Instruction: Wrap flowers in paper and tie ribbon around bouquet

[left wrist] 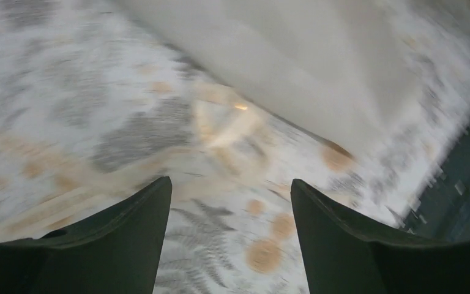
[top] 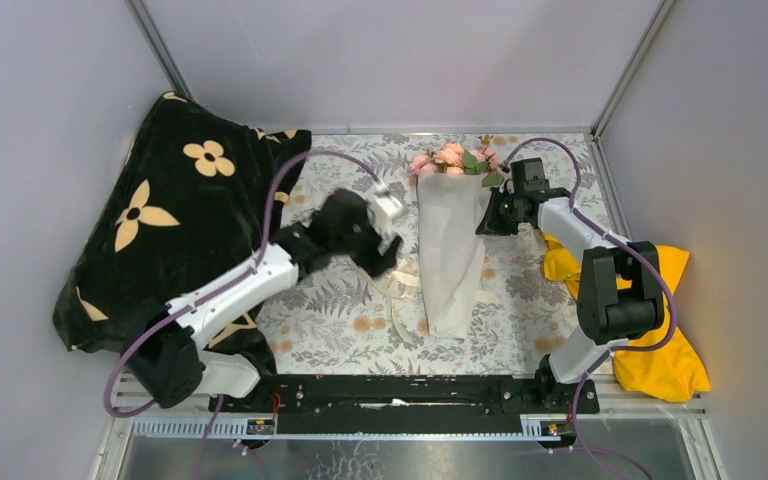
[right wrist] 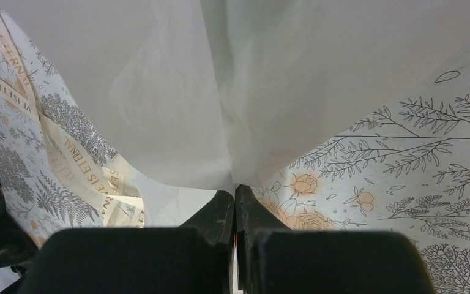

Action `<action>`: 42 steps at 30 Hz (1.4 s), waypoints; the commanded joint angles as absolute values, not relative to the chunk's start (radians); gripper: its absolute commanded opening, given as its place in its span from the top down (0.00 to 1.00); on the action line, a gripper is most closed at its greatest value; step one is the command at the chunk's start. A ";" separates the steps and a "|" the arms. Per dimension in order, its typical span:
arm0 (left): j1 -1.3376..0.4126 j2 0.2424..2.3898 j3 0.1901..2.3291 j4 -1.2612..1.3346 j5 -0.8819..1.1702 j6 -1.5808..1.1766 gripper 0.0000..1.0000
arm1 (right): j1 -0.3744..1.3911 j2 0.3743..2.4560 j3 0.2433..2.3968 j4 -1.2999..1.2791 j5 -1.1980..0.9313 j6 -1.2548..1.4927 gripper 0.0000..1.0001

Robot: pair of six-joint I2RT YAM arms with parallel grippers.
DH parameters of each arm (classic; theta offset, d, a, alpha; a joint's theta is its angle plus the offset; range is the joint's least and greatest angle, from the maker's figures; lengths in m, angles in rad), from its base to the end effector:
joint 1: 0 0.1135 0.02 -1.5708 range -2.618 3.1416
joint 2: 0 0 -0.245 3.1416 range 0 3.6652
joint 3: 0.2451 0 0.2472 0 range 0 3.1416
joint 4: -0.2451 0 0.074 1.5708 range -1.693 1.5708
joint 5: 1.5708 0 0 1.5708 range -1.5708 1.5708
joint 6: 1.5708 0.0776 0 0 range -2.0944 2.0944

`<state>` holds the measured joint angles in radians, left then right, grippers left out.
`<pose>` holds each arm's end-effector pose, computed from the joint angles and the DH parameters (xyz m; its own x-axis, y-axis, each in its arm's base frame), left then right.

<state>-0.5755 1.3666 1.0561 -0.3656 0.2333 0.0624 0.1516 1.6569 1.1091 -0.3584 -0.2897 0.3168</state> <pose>0.2701 -0.1966 0.2437 -0.4815 0.3847 -0.7875 0.7122 0.6954 -0.0957 0.3610 0.0776 0.1671 -0.8388 0.1739 -0.5160 -0.0606 0.9119 0.4058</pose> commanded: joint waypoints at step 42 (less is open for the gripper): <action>-0.989 1.530 0.943 -0.547 0.373 1.170 0.12 | 0.158 1.671 1.119 -0.358 -0.304 0.301 1.00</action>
